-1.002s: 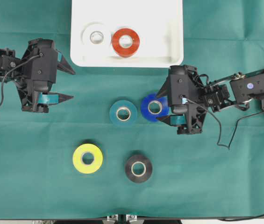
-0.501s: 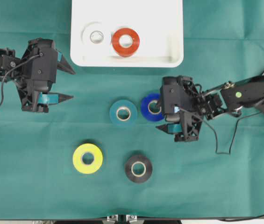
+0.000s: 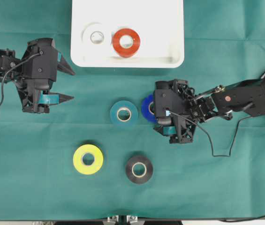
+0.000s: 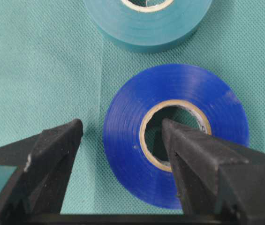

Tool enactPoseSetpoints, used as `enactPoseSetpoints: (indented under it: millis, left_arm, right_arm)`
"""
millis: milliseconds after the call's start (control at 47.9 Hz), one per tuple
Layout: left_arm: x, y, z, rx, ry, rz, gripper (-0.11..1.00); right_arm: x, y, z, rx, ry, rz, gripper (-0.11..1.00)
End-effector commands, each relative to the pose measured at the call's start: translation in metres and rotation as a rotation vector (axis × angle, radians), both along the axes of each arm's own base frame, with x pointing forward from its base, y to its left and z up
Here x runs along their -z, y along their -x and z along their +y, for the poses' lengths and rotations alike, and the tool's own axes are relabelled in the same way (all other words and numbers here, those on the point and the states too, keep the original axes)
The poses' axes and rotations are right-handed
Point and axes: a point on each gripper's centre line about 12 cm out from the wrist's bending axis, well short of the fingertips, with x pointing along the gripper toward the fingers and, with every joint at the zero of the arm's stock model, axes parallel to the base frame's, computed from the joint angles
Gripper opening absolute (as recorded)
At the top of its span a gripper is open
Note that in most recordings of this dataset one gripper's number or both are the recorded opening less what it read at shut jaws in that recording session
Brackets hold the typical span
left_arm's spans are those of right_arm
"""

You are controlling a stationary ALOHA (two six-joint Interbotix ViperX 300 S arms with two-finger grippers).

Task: Put the tape alternately from left to right into the white case.
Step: 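Move the right gripper down onto the blue tape roll and grip it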

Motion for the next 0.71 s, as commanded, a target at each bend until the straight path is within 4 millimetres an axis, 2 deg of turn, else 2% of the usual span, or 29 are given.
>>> enactPoseSetpoints:
  millis: [0, 146, 209, 251, 355, 397, 689]
  left_arm:
    - [-0.005, -0.002, 0.0, -0.003, 0.004, -0.023, 0.9]
    - [-0.003, 0.0, 0.0, -0.004, 0.005, -0.017, 0.9]
    - [-0.003, 0.0, 0.0, -0.004, 0.005, -0.017, 0.9]
    - [-0.003, 0.0, 0.0, -0.004, 0.005, -0.015, 0.9]
    - [-0.003, 0.0, 0.0, -0.004, 0.005, -0.017, 0.9]
    - [-0.003, 0.0, 0.0, -0.004, 0.005, -0.017, 0.9]
    - [-0.002, 0.001, 0.0, -0.004, 0.005, -0.015, 0.9]
  right_arm:
    - [-0.007, -0.006, 0.002, -0.004, -0.003, -0.025, 0.78]
    - [-0.009, -0.008, 0.002, -0.002, 0.001, -0.025, 0.77]
    - [-0.01, -0.009, 0.002, -0.002, 0.004, -0.025, 0.72]
    - [-0.011, -0.01, 0.002, -0.002, 0.006, -0.026, 0.63]
    - [-0.015, -0.014, 0.002, -0.003, 0.005, -0.039, 0.33]
    - [-0.017, -0.015, 0.003, -0.003, 0.005, -0.043, 0.27]
    - [-0.029, -0.016, 0.003, -0.003, 0.001, -0.074, 0.27]
